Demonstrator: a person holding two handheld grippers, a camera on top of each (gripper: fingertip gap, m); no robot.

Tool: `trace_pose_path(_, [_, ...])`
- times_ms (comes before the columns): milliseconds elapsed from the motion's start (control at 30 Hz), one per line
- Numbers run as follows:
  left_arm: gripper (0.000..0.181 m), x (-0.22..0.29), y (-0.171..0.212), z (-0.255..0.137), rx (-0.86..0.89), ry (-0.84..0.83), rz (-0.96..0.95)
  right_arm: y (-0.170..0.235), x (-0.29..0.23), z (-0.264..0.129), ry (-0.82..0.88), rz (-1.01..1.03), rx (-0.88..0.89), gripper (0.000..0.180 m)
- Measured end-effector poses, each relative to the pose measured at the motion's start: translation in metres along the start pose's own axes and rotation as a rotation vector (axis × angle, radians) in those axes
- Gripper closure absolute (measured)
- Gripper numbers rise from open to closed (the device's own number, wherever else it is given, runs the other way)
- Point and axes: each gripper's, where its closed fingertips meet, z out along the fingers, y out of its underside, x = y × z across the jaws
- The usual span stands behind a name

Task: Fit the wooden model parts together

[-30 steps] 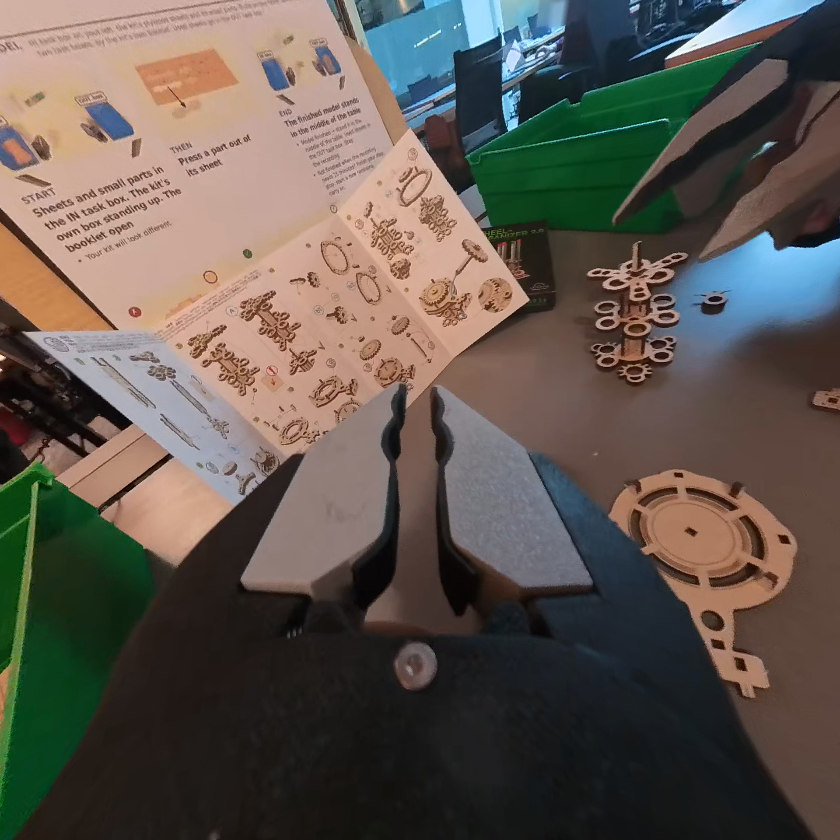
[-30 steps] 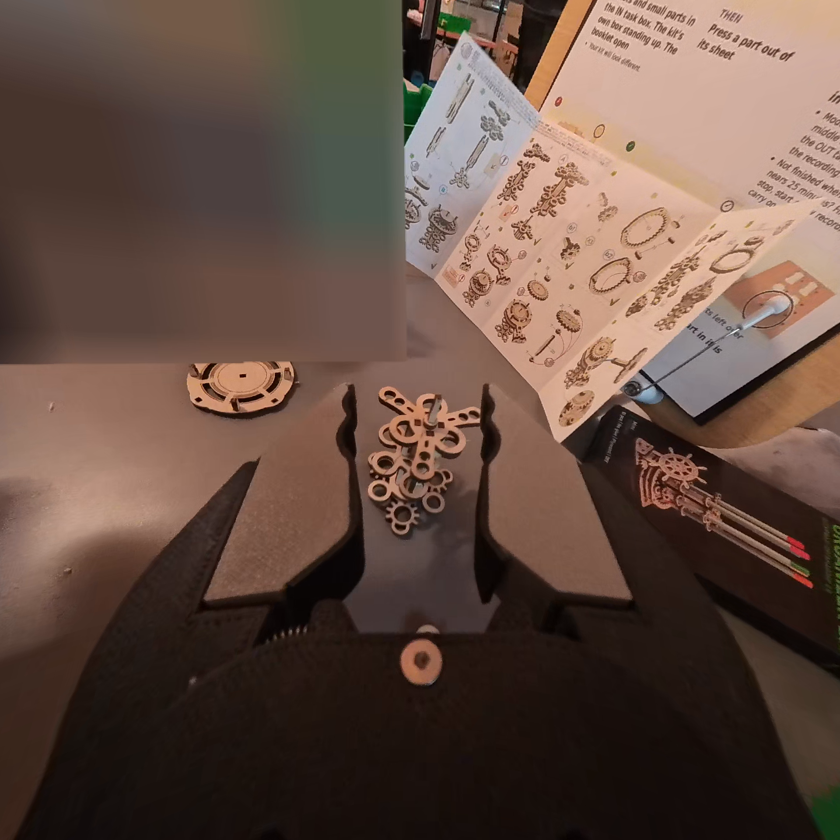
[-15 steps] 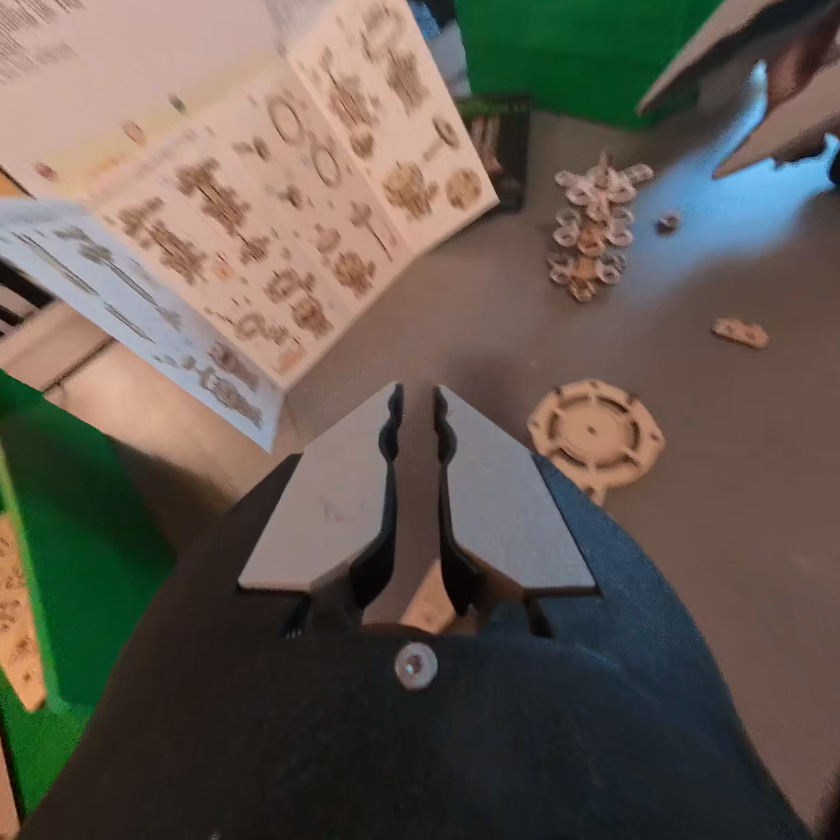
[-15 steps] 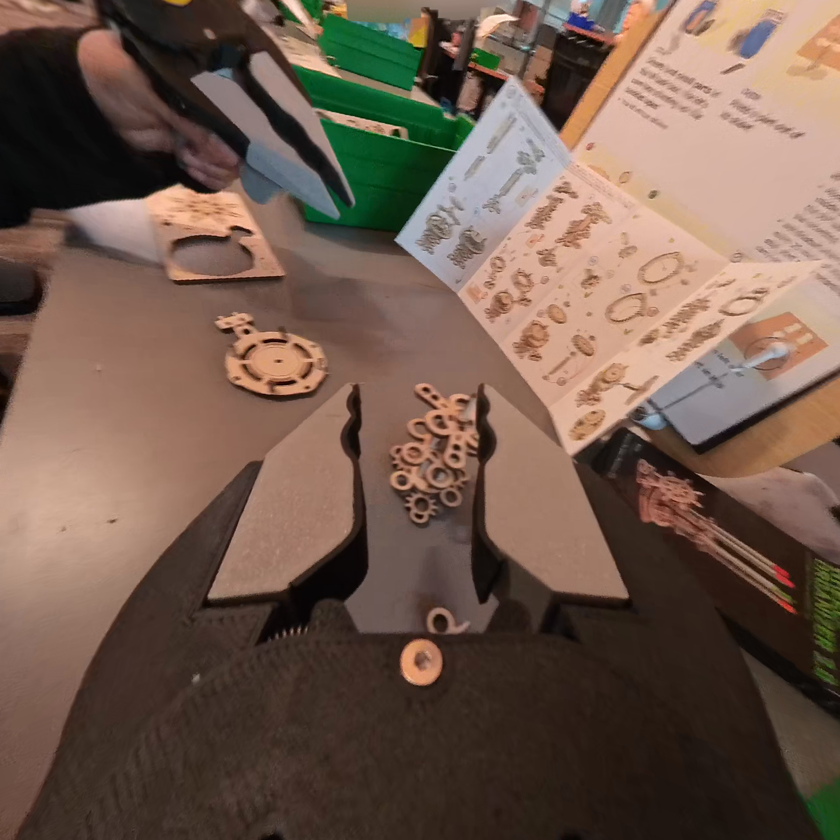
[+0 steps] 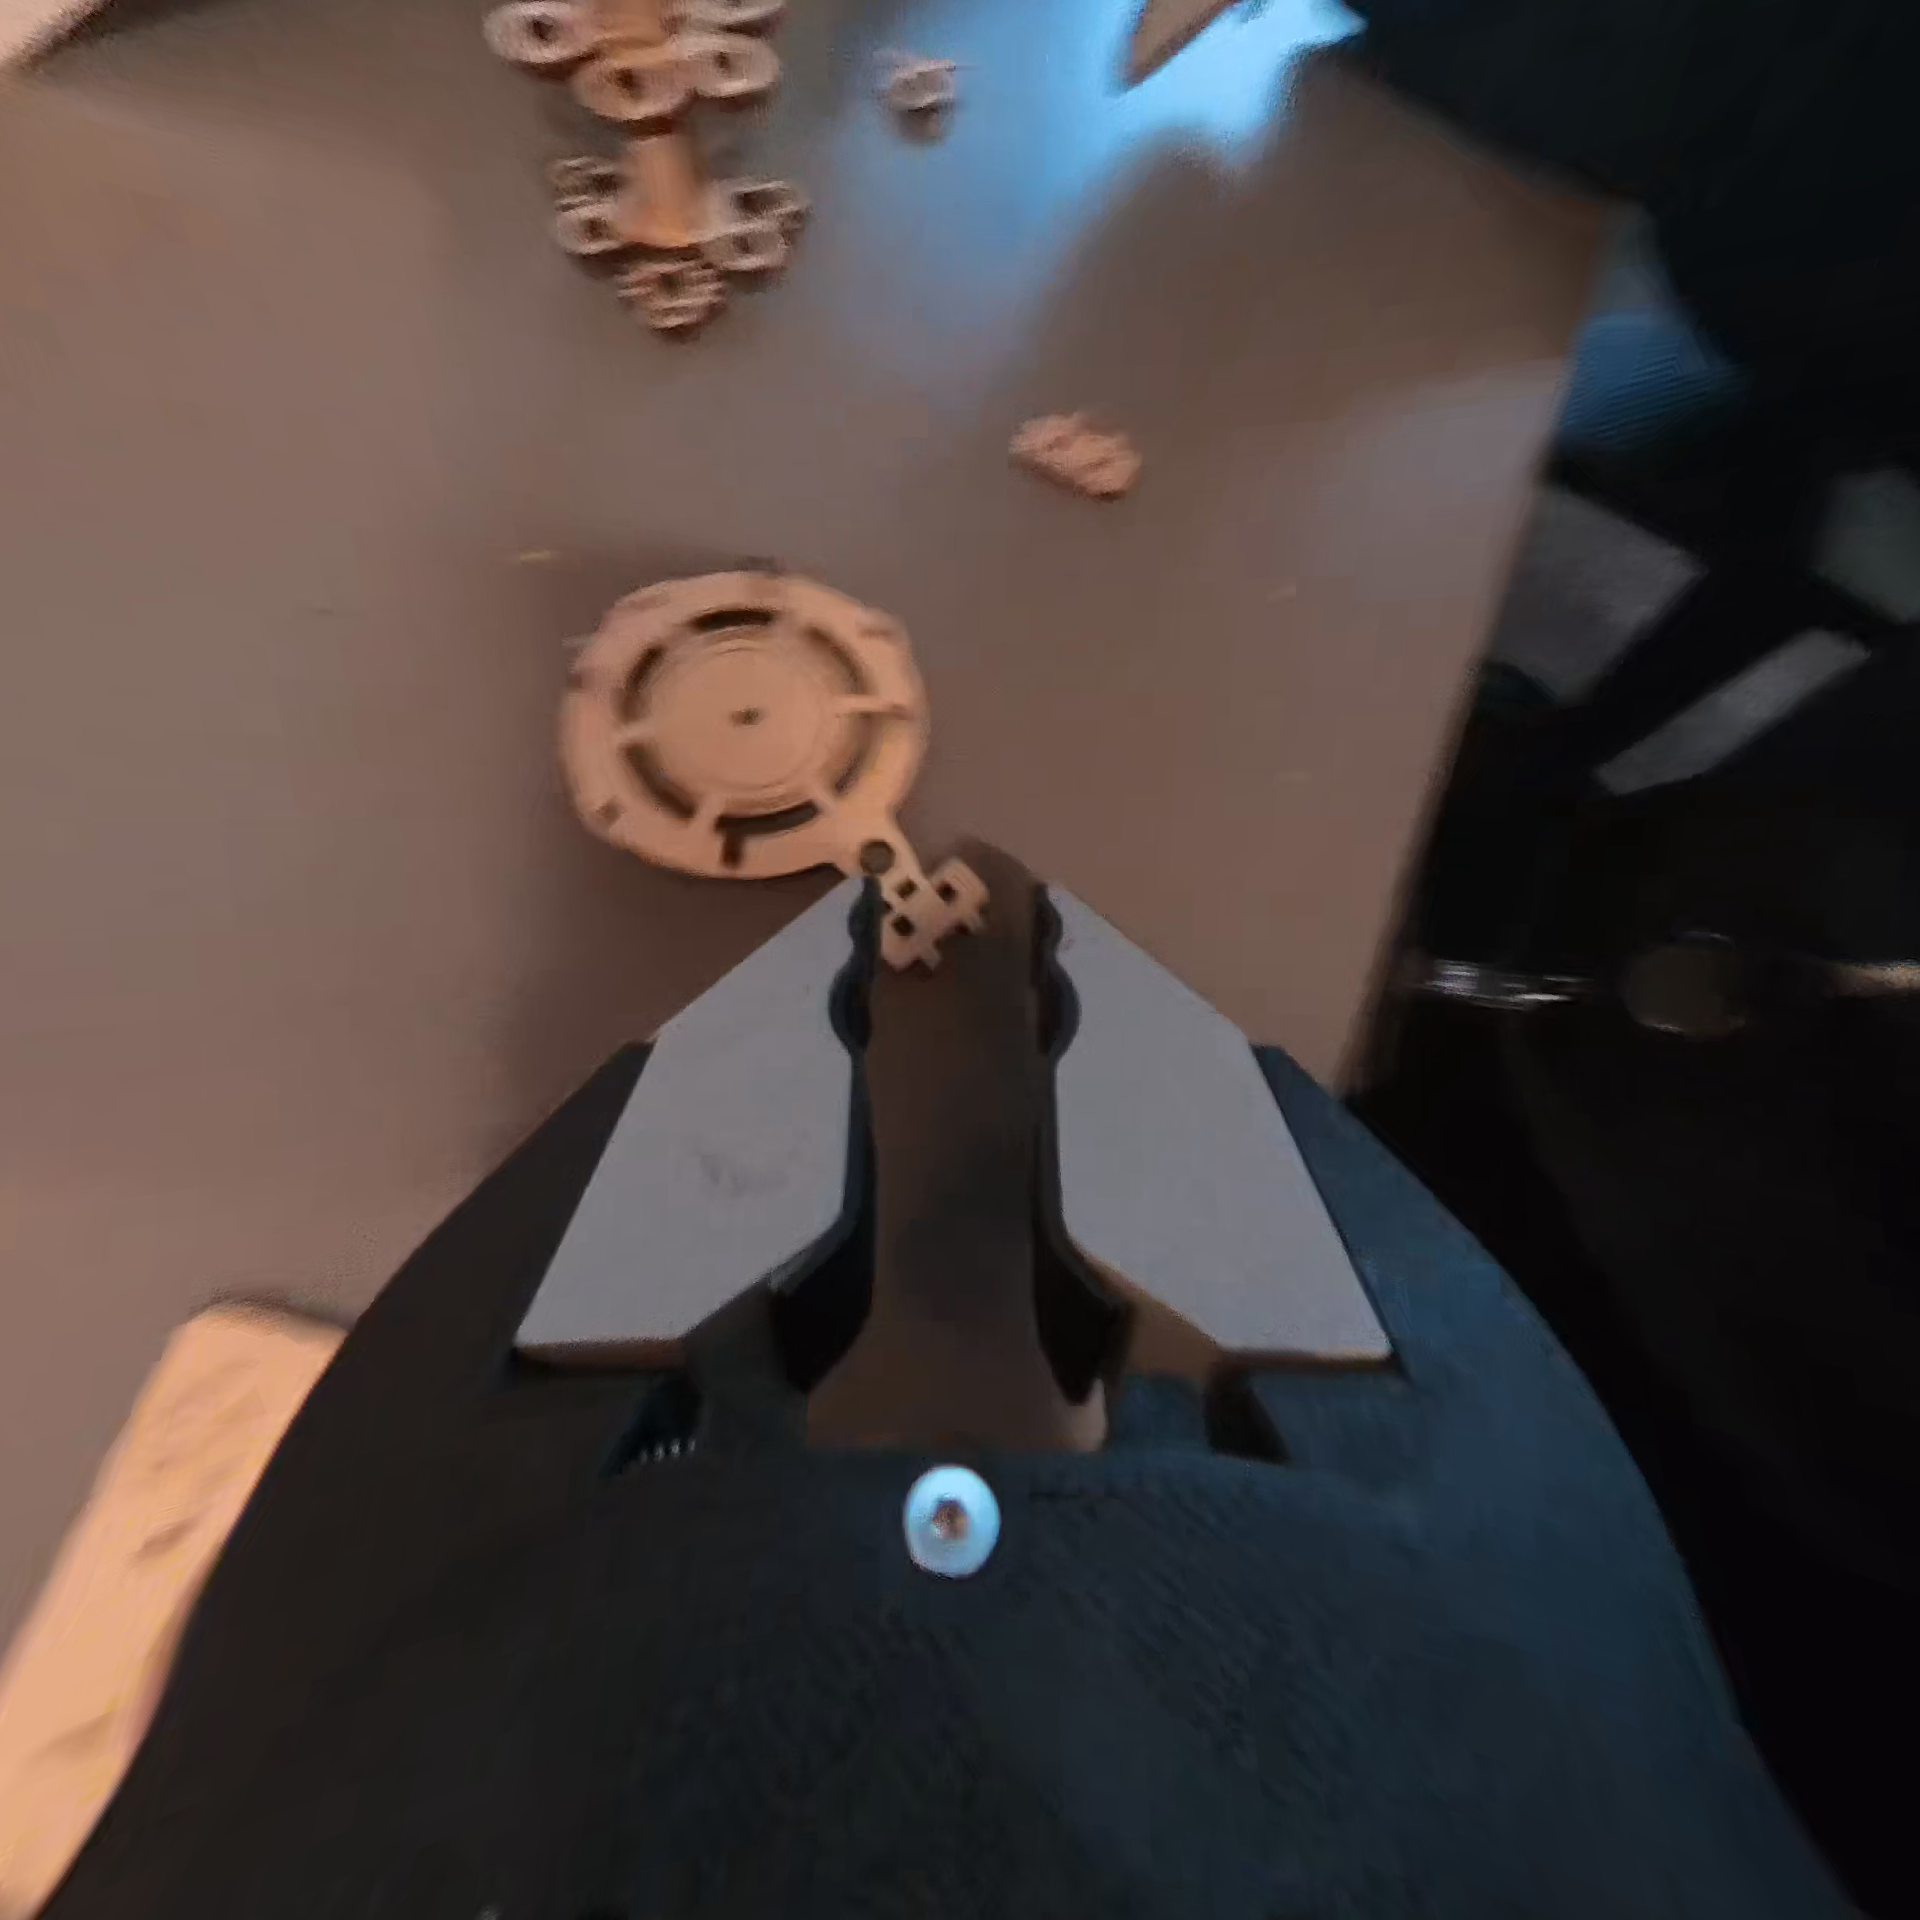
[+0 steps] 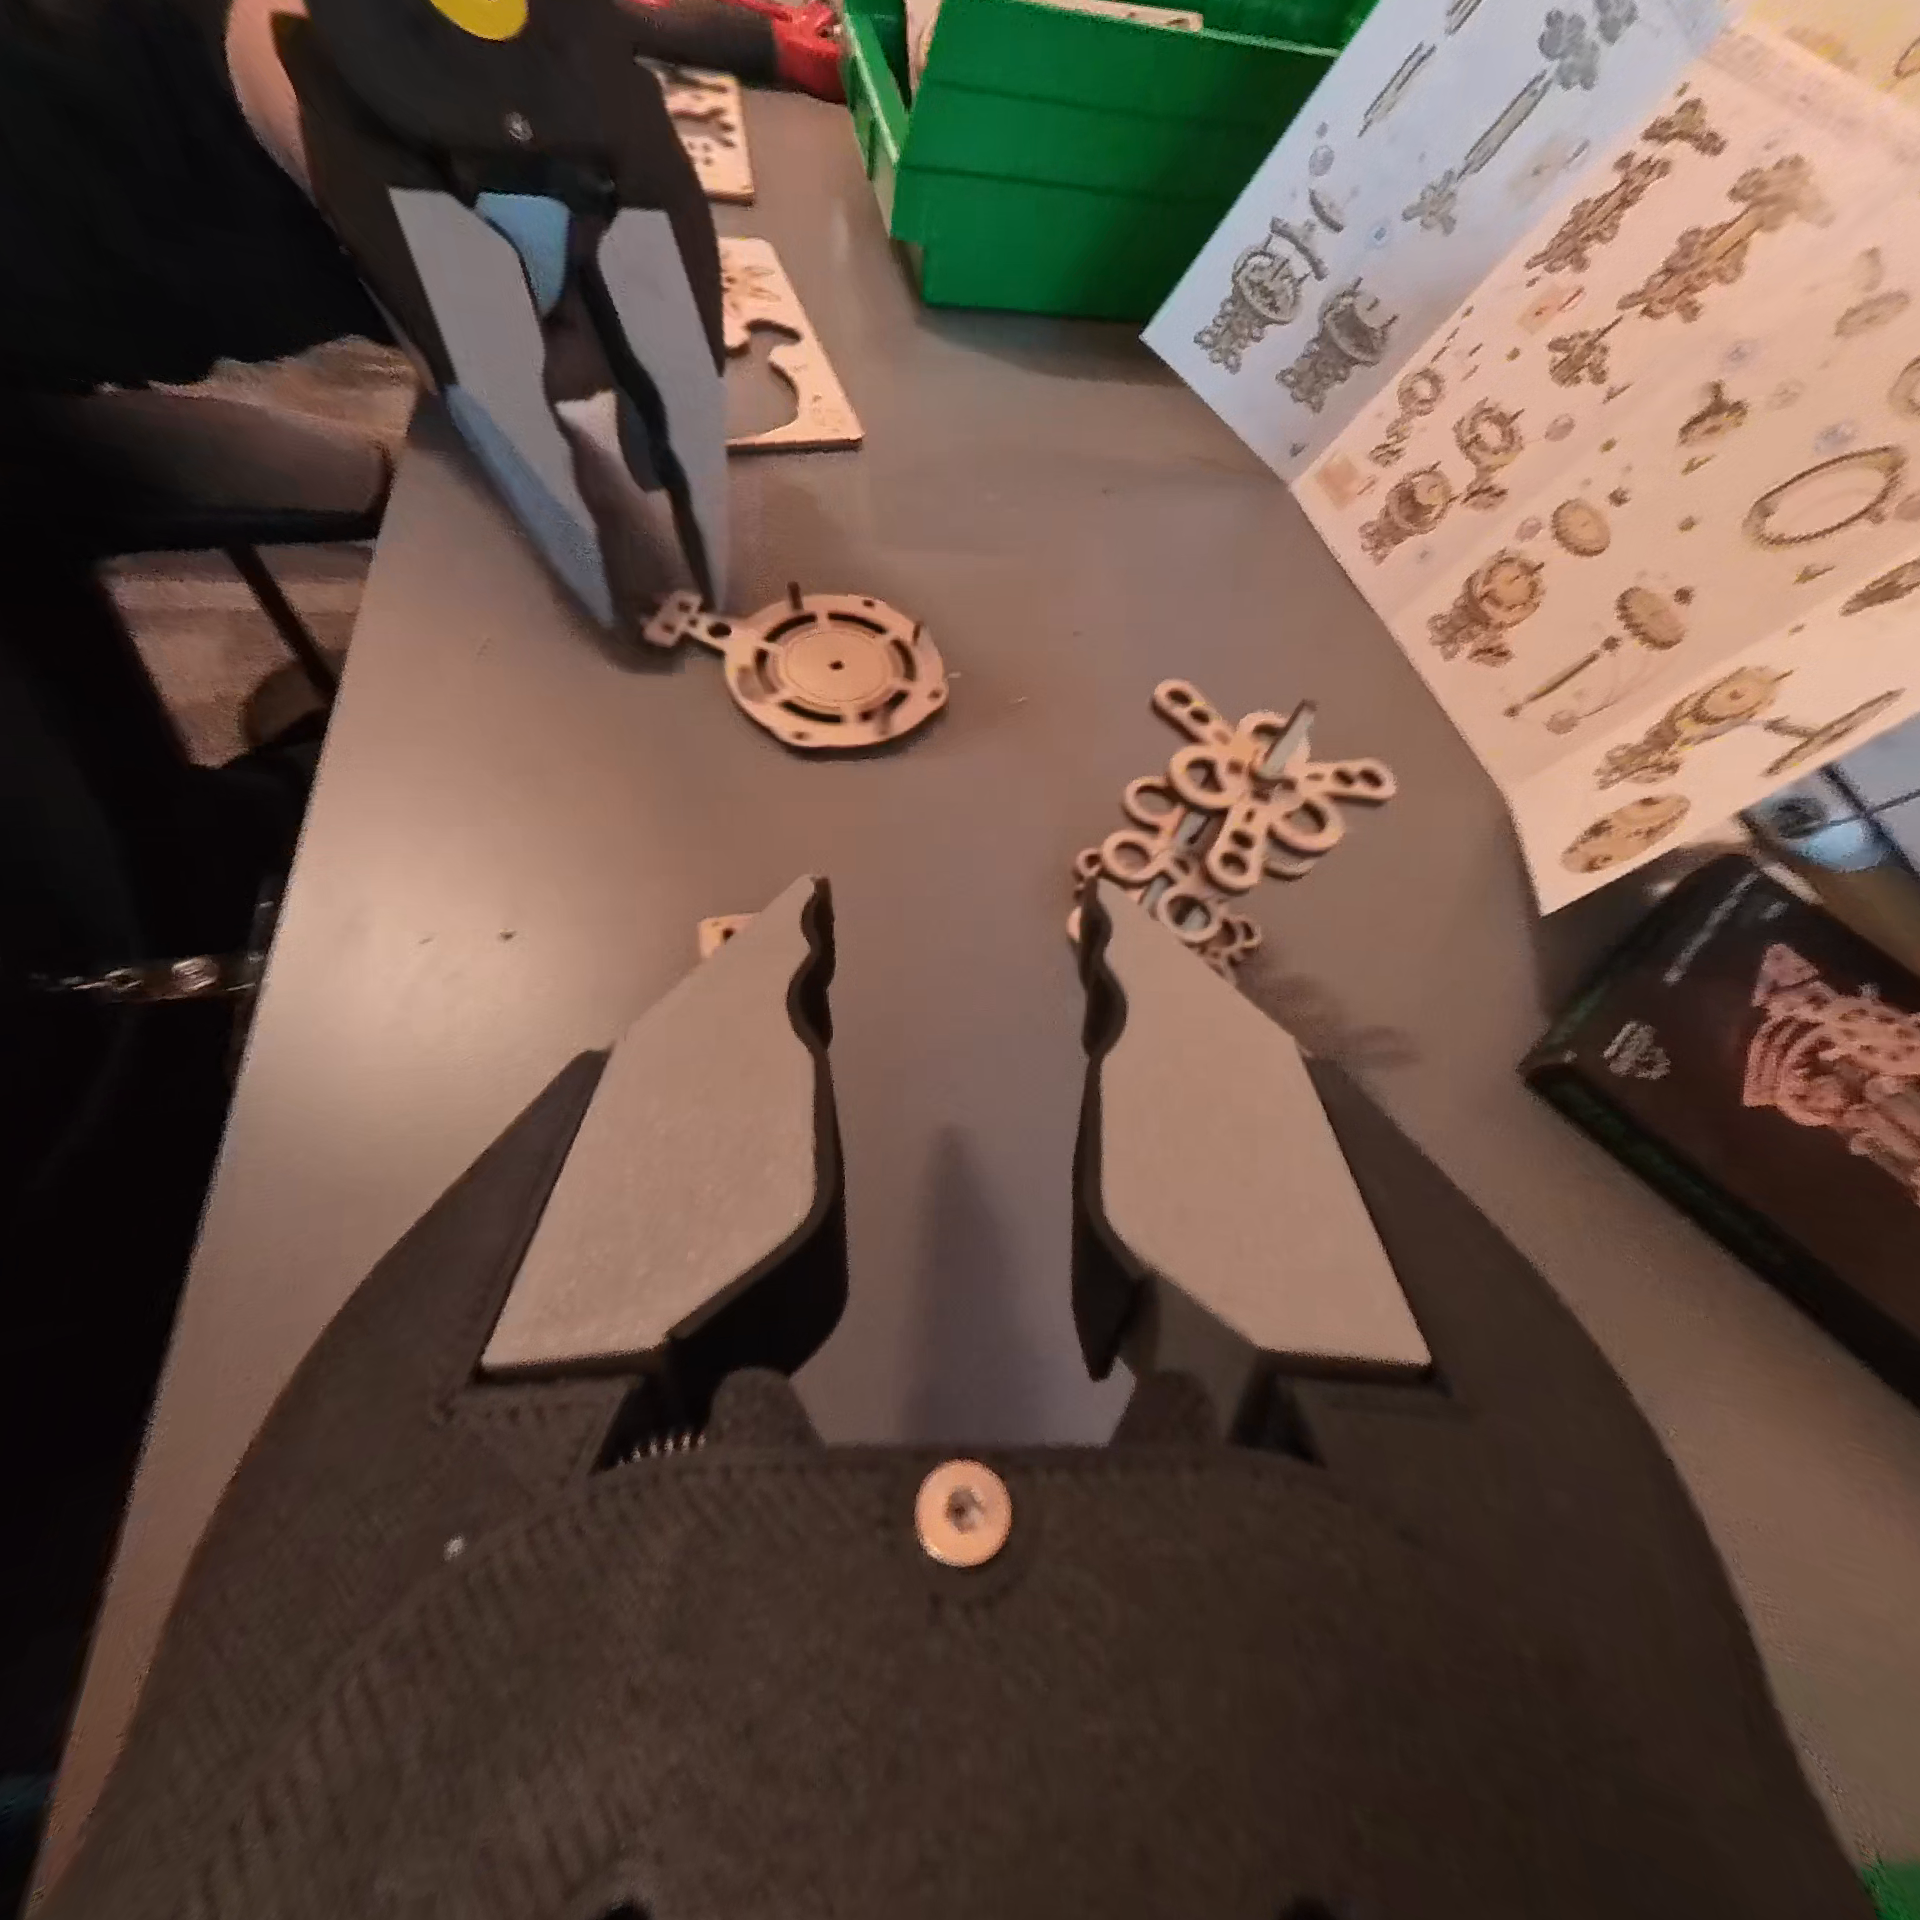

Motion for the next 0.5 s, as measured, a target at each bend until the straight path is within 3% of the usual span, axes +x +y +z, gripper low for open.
trace_pose_path(133, [0.155,0.024,-0.019,-0.009,0.135,0.139,-0.04,0.012,-0.016,-0.002,-0.065,0.003,-0.031,0.137])
trace_pose_path(267, [0.156,0.002,-0.017,-0.02,0.171,0.053,-0.064,0.026,-0.038,0.012,-0.145,-0.022,-0.108,0.137])
trace_pose_path(500, [0.157,-0.007,-0.018,-0.025,0.171,-0.046,-0.023,0.038,-0.046,0.037,-0.143,-0.044,-0.25,0.14])
